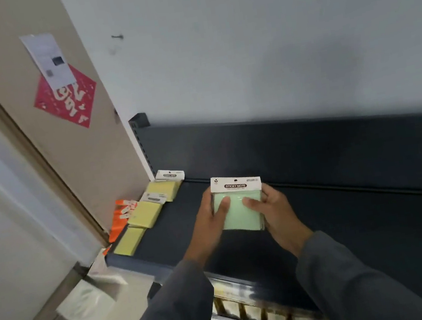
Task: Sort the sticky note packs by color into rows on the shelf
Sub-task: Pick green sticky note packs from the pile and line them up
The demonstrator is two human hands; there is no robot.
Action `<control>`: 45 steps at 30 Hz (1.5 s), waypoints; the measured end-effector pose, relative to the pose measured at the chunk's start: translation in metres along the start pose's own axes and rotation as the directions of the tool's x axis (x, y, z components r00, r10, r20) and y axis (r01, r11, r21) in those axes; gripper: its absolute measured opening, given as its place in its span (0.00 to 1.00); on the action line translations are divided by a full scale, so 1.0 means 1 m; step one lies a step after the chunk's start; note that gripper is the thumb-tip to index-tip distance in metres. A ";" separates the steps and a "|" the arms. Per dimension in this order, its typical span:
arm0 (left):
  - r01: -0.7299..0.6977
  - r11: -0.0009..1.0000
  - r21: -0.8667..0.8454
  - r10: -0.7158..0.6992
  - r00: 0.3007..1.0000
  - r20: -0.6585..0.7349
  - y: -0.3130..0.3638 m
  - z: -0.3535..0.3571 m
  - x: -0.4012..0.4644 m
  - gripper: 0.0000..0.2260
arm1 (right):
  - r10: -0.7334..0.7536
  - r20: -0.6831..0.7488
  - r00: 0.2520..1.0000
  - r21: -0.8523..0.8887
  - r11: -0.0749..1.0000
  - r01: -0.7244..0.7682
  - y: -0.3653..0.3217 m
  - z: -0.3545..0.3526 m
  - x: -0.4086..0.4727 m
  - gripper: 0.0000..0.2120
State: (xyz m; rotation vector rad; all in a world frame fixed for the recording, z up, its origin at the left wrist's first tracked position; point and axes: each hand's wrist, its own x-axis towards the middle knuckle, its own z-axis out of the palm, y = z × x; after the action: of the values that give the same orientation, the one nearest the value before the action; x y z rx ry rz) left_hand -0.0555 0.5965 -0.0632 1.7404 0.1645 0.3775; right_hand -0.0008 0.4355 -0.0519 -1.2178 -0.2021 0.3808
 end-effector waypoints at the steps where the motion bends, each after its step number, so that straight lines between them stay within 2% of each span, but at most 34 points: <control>1: 0.020 0.999 0.047 -0.019 1.000 -0.022 -0.004 -0.010 0.007 0.20 | -0.027 -0.041 0.999 -0.045 0.999 0.025 0.006 0.011 0.006 0.17; 3: 0.064 0.991 0.119 -0.050 0.992 -0.114 -0.012 -0.026 0.023 0.24 | -0.062 -0.120 0.991 -0.144 0.989 0.045 0.020 0.030 0.024 0.17; 5: 0.124 0.979 0.165 -0.094 0.979 -0.179 -0.016 -0.036 0.040 0.23 | -0.075 -0.183 0.980 -0.207 0.978 0.036 0.031 0.041 0.046 0.17; 8: 0.181 0.949 0.257 -0.146 0.978 -0.146 -0.026 -0.046 0.062 0.22 | -0.100 -0.274 0.957 -0.322 0.947 0.007 0.048 0.047 0.083 0.16; 14: 0.157 0.894 0.421 -0.123 0.987 -0.105 -0.058 -0.063 0.100 0.22 | -0.167 -0.403 0.900 -0.468 0.882 -0.047 0.074 0.067 0.145 0.22; 19: 0.103 0.838 0.536 -0.076 0.994 -0.073 -0.080 -0.068 0.120 0.25 | -0.238 -0.410 0.881 -0.593 0.803 -0.060 0.095 0.073 0.162 0.28; 23: 0.018 0.707 0.707 0.034 0.998 -0.060 -0.091 -0.070 0.123 0.22 | -0.288 -0.360 0.887 -0.705 0.706 -0.057 0.099 0.074 0.166 0.30; 27: -0.015 0.708 0.706 0.045 0.999 -0.023 -0.102 -0.068 0.124 0.23 | -0.324 -0.379 0.867 -0.761 0.642 -0.092 0.109 0.079 0.163 0.29; 31: -0.039 0.703 0.710 0.038 0.999 0.016 -0.104 -0.071 0.125 0.24 | -0.334 -0.396 0.856 -0.738 0.670 -0.080 0.106 0.082 0.163 0.28; 34: -0.106 0.625 0.774 0.137 0.990 0.024 -0.097 -0.069 0.122 0.27 | -0.375 -0.402 0.835 -0.755 0.651 -0.072 0.096 0.079 0.153 0.27; 37: -0.287 0.554 0.782 0.317 0.941 0.122 -0.081 -0.055 0.120 0.22 | -0.445 -0.348 0.825 -0.841 0.537 -0.065 0.080 0.069 0.130 0.22; 41: -0.431 0.563 0.706 0.386 0.892 0.236 -0.046 -0.007 0.120 0.20 | -0.509 -0.245 0.825 -0.938 0.339 -0.070 0.049 0.039 0.084 0.16; 45: -0.557 0.548 0.624 0.469 0.822 0.321 -0.012 0.070 0.097 0.18 | -0.568 -0.281 0.773 -0.953 0.263 -0.154 0.014 -0.018 0.031 0.14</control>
State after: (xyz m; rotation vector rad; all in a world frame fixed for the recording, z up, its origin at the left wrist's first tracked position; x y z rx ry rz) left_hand 0.0605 0.5647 -0.0703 2.5743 -0.3690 0.7087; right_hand 0.0318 0.4356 -0.0728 -2.4596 -0.0267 -0.5608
